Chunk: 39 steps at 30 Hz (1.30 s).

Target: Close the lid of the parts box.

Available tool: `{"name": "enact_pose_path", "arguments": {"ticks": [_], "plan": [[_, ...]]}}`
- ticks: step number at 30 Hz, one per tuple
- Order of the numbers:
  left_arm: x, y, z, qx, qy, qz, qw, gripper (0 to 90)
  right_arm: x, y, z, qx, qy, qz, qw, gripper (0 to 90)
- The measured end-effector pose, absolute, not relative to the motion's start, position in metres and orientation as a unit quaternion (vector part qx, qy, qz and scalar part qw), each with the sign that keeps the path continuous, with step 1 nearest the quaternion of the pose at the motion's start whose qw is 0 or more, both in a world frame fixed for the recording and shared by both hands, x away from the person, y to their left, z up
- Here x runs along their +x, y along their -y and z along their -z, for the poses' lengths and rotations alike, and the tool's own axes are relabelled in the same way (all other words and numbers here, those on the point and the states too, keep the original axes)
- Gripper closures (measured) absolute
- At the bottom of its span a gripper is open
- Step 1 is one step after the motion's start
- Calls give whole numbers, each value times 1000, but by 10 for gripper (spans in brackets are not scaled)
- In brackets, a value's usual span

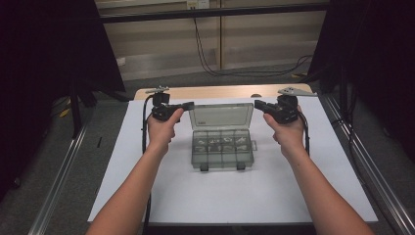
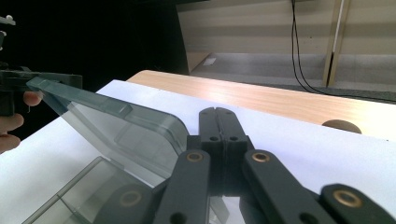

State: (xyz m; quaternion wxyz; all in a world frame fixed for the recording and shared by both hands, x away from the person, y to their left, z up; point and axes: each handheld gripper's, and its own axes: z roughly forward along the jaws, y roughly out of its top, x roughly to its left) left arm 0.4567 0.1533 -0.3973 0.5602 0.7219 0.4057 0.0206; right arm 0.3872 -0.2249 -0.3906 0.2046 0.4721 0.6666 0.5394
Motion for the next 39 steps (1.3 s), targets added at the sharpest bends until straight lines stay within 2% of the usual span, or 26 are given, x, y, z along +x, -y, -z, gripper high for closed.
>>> {"name": "enact_pose_path", "arguments": {"ticks": [17,39], "plan": [[436,-151,389,741,-376,-40,556,900,369,218,386,448,-674,-546,217,900],[393,-155,394,748,-346,-48,564,900,338,215,400,428,-681,-557,207,900]]}}
